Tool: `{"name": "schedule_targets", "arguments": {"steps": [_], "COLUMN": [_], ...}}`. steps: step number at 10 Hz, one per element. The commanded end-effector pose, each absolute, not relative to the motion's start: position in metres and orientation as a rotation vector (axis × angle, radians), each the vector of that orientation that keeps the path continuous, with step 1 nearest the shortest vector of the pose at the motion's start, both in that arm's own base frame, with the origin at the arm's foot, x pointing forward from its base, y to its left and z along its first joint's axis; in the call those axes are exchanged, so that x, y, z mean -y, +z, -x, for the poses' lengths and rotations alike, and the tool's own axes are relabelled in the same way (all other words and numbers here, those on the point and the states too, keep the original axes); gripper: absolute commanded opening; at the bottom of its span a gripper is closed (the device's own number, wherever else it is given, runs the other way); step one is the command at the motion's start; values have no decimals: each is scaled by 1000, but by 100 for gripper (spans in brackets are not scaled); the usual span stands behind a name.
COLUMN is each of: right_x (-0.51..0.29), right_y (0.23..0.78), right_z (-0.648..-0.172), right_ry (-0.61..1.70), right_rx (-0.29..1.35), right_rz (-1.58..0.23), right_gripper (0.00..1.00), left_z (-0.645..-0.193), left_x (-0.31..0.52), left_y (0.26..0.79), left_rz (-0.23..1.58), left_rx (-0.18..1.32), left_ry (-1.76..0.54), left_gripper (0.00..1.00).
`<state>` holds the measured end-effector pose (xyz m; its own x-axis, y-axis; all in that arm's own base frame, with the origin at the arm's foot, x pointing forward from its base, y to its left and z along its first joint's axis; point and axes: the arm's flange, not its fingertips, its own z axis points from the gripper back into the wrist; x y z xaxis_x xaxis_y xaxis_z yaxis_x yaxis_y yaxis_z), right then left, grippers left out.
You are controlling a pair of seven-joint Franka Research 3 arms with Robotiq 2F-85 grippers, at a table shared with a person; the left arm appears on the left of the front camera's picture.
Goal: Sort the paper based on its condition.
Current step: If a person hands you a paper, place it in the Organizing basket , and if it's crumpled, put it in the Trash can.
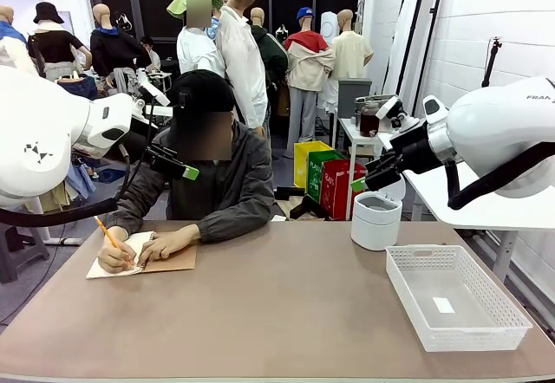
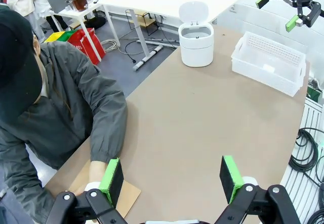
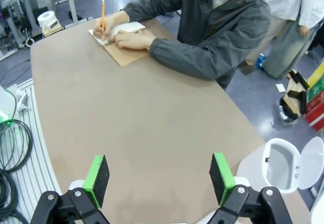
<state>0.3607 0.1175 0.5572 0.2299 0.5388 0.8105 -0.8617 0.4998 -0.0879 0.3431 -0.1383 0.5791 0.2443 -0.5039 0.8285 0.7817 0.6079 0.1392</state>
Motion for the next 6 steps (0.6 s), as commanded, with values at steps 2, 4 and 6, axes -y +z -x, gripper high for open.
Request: {"name": "schedule_targets", "arguments": {"steps": [2, 4, 6], "right_x": [-118, -118, -118], "right_y": [556, 556, 556], "right_z": [-362, -362, -362], "right_ry": [1005, 1005, 1005], "right_rx": [903, 903, 903], "right_rz": [-439, -439, -439], "right_gripper": [100, 100, 100], "left_z": [-344, -344, -344], "left_x": [137, 137, 137], "left_y": [579, 579, 579], "left_rz": [331, 331, 331], "left_rx": [981, 981, 981], "left_ry": [-911, -911, -911], "left_gripper": [100, 100, 100]}}
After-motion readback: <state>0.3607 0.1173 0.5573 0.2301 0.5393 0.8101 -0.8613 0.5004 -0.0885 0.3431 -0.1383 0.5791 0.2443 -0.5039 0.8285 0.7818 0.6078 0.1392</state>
